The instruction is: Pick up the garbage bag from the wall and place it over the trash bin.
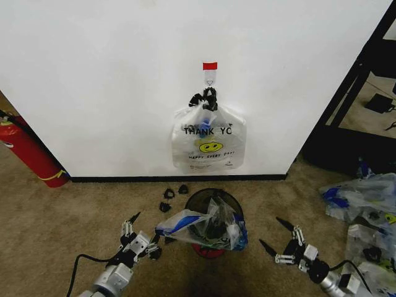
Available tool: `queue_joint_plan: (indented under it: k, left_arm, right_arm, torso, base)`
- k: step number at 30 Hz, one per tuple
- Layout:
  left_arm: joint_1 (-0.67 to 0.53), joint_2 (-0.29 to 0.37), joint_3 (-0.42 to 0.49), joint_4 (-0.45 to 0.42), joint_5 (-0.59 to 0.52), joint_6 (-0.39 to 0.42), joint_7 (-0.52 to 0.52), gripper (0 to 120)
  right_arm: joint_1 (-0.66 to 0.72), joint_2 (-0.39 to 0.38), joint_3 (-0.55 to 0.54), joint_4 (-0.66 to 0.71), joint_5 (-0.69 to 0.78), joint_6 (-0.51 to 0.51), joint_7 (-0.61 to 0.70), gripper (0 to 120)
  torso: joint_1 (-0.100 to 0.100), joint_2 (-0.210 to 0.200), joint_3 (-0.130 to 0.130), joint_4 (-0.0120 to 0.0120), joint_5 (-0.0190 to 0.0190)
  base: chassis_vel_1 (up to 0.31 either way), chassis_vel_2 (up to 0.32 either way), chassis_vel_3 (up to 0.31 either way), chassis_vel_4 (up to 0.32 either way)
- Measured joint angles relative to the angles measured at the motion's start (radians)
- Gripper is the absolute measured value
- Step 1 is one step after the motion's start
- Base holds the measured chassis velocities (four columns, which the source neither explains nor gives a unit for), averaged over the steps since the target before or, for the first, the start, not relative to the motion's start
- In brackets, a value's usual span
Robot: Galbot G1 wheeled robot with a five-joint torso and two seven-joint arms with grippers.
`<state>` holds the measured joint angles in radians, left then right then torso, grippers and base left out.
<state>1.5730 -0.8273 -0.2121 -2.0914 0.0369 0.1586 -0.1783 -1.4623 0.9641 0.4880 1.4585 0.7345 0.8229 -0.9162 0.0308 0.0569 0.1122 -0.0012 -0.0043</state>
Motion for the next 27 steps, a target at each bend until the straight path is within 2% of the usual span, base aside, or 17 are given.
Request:
queue_joint_plan:
  k: [2, 8, 13, 19, 22, 27]
  left_arm:
    - [-0.029, -0.026, 0.011, 0.035, -0.011, -0.002, 0.013, 100]
    - [-0.061, -0.100, 0.013, 0.104, -0.034, 0.008, -0.014, 100]
    - [-0.120, -0.178, 0.023, 0.152, -0.108, 0.107, -0.066, 100]
    - [-0.060, -0.158, 0.041, 0.125, -0.107, 0.183, -0.025, 100]
    - [-0.030, -0.142, 0.041, 0.107, -0.091, 0.174, -0.004, 100]
    - [0.015, -0.089, 0.025, 0.055, -0.062, 0.116, 0.065, 100]
  right_arm:
    - [0.010, 0.000, -0.006, 0.001, -0.007, 0.000, 0.002, 100]
    - [0.032, -0.003, -0.035, 0.003, -0.025, 0.000, 0.006, 100]
    - [0.035, 0.004, -0.043, 0.007, -0.049, 0.000, 0.009, 100]
    - [0.039, 0.010, -0.046, 0.004, -0.059, 0.000, 0.011, 100]
    - [0.039, 0.010, -0.045, 0.002, -0.059, 0.000, 0.011, 100]
    - [0.038, 0.009, -0.045, -0.002, -0.059, 0.000, 0.011, 100]
  torso:
    - [0.000, 0.000, 0.000, -0.0005, 0.0002]
    - [0.000, 0.000, 0.000, 0.0012, 0.0000]
    - [0.000, 0.000, 0.000, -0.0004, 0.0002]
    - [0.000, 0.000, 0.000, 0.0003, 0.0003]
    - [0.000, 0.000, 0.000, 0.0003, 0.0002]
    - [0.000, 0.000, 0.000, 0.0003, 0.0003]
  base:
    - [0.000, 0.000, 0.000, 0.000]
    - [0.000, 0.000, 0.000, 0.000]
    - [0.000, 0.000, 0.000, 0.000]
    - [0.000, 0.000, 0.000, 0.000]
    - [0.000, 0.000, 0.000, 0.000]
    - [0.000, 0.000, 0.000, 0.000]
